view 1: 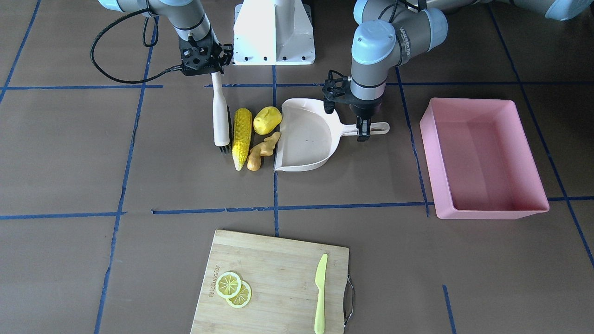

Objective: Sweep and dump trash into bin
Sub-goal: 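Move the brush in the right gripper toward the squash, ginger and corn, then sweep the squash, ginger and corn into the dustpan with the right gripper's brush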

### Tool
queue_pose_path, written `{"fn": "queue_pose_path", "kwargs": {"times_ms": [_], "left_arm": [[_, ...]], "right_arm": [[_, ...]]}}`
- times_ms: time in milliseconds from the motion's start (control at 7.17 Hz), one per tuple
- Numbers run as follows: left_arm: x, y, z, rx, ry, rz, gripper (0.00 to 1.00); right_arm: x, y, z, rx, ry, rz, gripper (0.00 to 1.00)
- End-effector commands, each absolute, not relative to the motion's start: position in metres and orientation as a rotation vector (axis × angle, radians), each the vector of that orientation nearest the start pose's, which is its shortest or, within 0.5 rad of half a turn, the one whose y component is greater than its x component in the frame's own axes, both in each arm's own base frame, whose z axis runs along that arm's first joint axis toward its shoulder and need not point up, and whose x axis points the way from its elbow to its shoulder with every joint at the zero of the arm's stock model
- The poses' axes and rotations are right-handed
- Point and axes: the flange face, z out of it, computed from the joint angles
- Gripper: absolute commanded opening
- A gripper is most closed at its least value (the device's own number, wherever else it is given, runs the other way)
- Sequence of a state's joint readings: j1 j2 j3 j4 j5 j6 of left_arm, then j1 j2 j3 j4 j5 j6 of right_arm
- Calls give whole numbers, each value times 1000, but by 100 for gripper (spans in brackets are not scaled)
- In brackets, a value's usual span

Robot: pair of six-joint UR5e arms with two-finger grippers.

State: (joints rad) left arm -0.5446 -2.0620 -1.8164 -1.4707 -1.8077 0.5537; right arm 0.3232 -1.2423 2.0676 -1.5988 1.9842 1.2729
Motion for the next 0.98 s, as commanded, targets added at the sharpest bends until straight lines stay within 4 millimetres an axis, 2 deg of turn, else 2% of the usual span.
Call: {"fn": "queue_pose_path", "kwargs": {"times_ms": [0, 279, 837], "left_arm": [[482, -422, 290, 634, 404, 1583, 31], [492, -422, 291, 631, 344, 1577, 31], [502, -422, 284, 625, 355, 1553, 31]], "right_arm": [[-496, -262, 266, -139, -861, -144, 0], [-501, -264, 263, -139, -864, -143, 0], [-512, -267, 246, -131, -885, -147, 0]]}}
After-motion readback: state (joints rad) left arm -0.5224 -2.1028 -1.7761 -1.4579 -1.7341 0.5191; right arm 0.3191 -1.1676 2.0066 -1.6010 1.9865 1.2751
